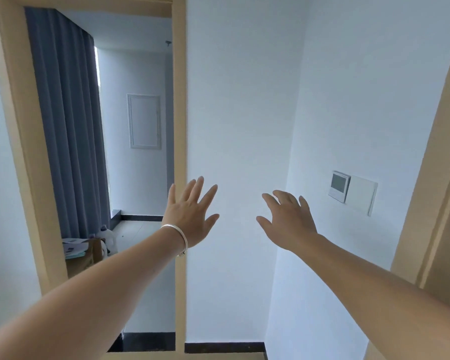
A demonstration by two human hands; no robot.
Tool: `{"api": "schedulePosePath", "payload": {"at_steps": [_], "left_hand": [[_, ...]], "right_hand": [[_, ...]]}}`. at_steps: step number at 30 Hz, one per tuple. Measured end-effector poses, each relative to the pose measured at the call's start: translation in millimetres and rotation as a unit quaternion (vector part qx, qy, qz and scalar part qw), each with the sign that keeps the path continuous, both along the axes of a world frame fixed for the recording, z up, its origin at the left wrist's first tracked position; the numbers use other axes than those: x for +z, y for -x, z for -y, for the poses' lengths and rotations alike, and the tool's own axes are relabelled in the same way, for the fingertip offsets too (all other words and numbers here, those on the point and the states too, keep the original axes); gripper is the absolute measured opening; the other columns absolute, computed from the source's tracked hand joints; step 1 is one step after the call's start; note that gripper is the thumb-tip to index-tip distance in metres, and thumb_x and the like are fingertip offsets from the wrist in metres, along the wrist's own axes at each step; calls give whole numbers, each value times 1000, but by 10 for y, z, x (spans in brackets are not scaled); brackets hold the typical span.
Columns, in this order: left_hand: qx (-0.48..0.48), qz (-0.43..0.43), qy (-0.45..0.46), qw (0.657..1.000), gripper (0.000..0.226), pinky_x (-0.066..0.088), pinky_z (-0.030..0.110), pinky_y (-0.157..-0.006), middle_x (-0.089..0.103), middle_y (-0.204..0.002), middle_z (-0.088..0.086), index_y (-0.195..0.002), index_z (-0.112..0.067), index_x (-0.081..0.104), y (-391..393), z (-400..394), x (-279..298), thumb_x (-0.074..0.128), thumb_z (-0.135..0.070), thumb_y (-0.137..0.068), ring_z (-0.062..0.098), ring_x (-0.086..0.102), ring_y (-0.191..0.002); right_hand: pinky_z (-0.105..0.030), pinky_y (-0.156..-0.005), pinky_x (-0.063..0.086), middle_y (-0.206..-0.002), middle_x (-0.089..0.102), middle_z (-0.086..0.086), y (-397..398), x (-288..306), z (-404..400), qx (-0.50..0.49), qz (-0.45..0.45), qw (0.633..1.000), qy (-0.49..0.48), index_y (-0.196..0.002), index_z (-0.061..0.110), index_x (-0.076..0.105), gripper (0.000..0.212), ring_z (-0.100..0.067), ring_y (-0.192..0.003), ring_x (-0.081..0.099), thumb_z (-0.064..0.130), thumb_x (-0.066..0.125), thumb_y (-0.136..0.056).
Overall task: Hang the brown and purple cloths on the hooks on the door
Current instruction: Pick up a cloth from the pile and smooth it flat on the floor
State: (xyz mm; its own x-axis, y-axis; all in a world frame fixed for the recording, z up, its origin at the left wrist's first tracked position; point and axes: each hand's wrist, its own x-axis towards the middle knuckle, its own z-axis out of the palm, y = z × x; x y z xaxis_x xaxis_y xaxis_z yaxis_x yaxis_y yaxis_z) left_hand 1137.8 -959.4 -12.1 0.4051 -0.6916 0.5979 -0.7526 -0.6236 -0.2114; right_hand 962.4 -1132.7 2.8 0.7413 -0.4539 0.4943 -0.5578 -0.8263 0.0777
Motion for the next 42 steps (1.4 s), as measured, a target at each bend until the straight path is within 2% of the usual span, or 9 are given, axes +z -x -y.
{"api": "schedulePosePath", "payload": {"at_steps": [5,11,17,22,26,33,37,42], "left_hand": [[7,-1,24,1000,67,2,57,-115,-1,-161,4,-150,-32,-6,-940,354,162,17,-59,-93,21,-1,-147],[44,-33,22,998,66,3,57,-116,-1,-161,4,-151,-32,-2,-1781,363,102,21,-58,-95,21,0,-147],[116,-54,14,992,66,0,57,-116,-3,-161,2,-151,-34,-5,-2622,23,-97,18,-60,-95,22,-2,-148],[213,-75,10,974,66,-1,58,-115,-1,-161,1,-150,-36,-5,-3366,-470,-311,16,-64,-94,25,-2,-148],[305,-74,10,949,67,-1,58,-114,1,-161,1,-149,-37,-5,-3891,-897,-347,17,-66,-93,27,1,-148],[451,-102,6,887,65,0,59,-116,0,-161,2,-150,-34,-6,-4462,-1726,-392,22,-56,-96,22,-3,-148],[524,-114,8,844,67,0,57,-116,0,-161,2,-151,-34,-6,-4583,-2178,-502,25,-56,-96,21,-4,-148],[590,-125,12,797,69,-3,56,-115,2,-161,2,-151,-34,-5,-4533,-2683,-718,25,-59,-94,21,-1,-148]], "right_hand": [[-47,-118,10,-157,23,-2,-964,202,361,14,1,1000,25,-149,28,22,60,-18,-144,17,54,34,-96],[-47,-118,11,-157,23,-3,-1986,114,504,54,-2,998,14,-149,28,23,59,-19,-144,19,53,35,-97],[-47,-118,9,-157,22,-2,-3158,-33,372,135,-13,991,1,-150,28,23,59,-19,-144,16,51,36,-97],[-46,-114,16,-151,30,-2,-4316,-185,37,231,-12,973,-3,-146,26,28,56,-21,-140,25,49,37,-96],[-44,-110,21,-148,35,-2,-5237,-265,-302,317,-8,948,1,-143,26,32,53,-22,-136,29,48,39,-95],[-50,-116,18,-155,28,-2,-6643,-343,-940,452,-31,891,-17,-147,27,27,60,-21,-143,22,52,43,-94],[-52,-118,11,-157,24,-2,-7141,-488,-1359,523,-45,851,-33,-149,26,24,63,-21,-145,18,50,44,-94],[-53,-118,10,-156,22,-3,-7473,-661,-1940,593,-76,801,-31,-150,24,22,62,-20,-144,17,44,42,-94]]}}
